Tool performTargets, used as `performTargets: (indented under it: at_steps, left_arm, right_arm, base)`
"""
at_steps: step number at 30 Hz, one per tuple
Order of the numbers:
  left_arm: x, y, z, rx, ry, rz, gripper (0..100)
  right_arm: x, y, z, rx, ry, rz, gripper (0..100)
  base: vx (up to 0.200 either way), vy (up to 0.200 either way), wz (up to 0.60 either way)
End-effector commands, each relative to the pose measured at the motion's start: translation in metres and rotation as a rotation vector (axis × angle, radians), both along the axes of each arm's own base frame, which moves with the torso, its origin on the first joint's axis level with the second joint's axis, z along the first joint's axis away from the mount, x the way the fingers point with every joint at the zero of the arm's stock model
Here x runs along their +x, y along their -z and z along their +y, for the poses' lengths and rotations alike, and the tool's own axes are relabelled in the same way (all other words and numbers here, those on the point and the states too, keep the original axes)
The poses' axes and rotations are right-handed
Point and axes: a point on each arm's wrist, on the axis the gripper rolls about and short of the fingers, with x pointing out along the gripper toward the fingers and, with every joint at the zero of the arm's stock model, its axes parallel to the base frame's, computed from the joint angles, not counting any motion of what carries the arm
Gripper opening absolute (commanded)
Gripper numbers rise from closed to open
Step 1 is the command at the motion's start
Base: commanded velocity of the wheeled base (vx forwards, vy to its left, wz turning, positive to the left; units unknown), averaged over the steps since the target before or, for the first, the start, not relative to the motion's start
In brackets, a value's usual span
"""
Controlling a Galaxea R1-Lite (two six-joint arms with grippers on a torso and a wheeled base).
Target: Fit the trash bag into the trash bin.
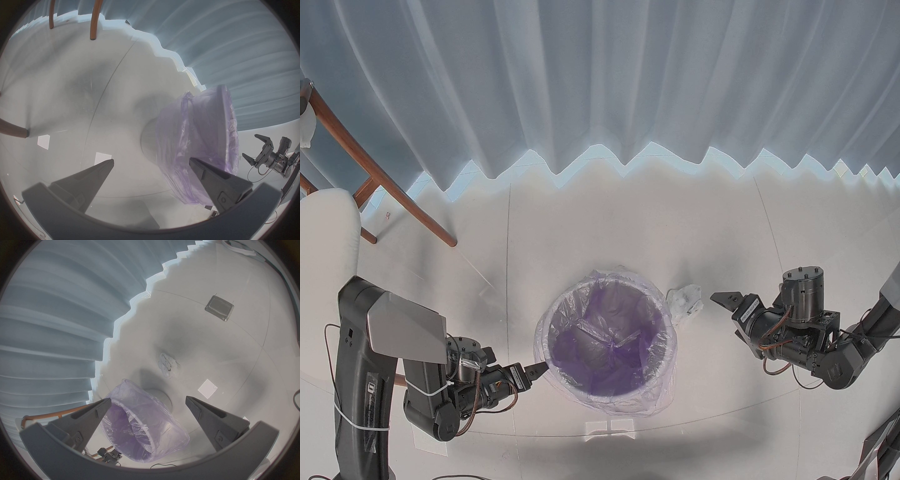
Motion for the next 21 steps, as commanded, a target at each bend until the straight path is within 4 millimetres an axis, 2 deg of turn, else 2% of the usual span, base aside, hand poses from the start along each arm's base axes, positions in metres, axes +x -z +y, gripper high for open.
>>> performTargets:
  at_steps: [1, 2, 12, 17, 21]
  left_arm:
    - [0.005, 0.007, -0.002, 0.001, 0.002, -0.002, 100]
    - [0.006, 0.008, -0.004, 0.004, 0.008, -0.007, 0]
    - [0.022, 0.013, -0.015, 0.020, 0.021, -0.068, 0]
    - [0.033, 0.027, -0.017, 0.197, 0.020, -0.077, 0]
    - [0.040, 0.029, -0.023, 0.250, 0.002, -0.022, 0]
  right_arm:
    - [0.000, 0.001, 0.001, -0.001, -0.002, 0.003, 100]
    - [0.000, 0.001, 0.001, -0.001, -0.002, 0.001, 100]
    - [-0.003, 0.003, 0.003, -0.011, 0.002, 0.008, 100]
    - [-0.005, 0.004, 0.002, -0.014, 0.002, 0.015, 100]
    - [-0.006, 0.006, 0.001, -0.015, 0.003, 0.018, 100]
  base:
    - [0.000, 0.000, 0.00]
    - [0.000, 0.000, 0.00]
    - [0.000, 0.000, 0.00]
    - [0.000, 0.000, 0.00]
    - [0.000, 0.000, 0.00]
